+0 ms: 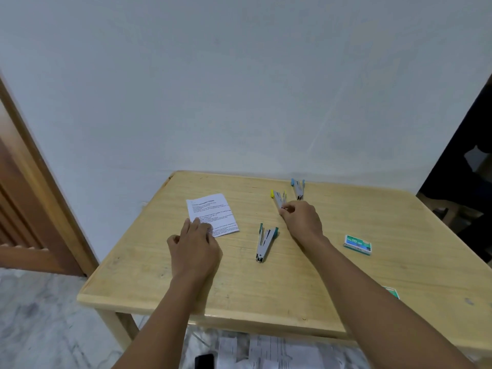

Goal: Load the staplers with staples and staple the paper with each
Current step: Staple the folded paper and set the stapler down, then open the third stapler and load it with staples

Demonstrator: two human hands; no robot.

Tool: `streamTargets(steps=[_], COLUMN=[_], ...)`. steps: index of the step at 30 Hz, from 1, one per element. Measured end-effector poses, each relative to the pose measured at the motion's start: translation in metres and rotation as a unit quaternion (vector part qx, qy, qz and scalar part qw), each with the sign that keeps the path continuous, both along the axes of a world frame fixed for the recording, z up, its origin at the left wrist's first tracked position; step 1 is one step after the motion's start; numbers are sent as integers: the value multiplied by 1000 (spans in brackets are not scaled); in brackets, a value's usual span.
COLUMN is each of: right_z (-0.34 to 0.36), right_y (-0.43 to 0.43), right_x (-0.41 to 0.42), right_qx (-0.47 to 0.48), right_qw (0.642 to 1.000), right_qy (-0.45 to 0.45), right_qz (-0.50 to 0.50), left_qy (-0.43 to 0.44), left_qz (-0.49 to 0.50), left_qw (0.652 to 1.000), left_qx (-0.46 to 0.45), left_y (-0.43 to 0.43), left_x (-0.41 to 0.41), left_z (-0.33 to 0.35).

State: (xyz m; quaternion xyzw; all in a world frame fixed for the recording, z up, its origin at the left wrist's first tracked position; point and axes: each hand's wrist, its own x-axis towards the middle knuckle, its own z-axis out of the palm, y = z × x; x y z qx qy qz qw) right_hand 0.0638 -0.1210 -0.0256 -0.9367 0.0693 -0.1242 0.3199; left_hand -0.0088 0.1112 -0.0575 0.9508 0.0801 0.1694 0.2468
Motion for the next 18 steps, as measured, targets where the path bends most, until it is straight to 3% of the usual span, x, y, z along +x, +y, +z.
streamTargets(steps=[5, 14, 18], right_z=[1, 6, 26], right_y=[5, 10, 4], right_x=[18, 40, 2], right_qx=[-51, -102, 84], right_qw=[997, 990, 995], right_qy=[7, 98, 60], right_qz=[-51, 15, 5], left_qy=[-8, -21, 5], left_qz=[2, 4, 7], left_qw=[1000, 1000, 1000], left_qx=[0, 3, 10], left_y=[-1, 1, 1], left_x=[1, 1, 3], left_z=[-1, -2, -2])
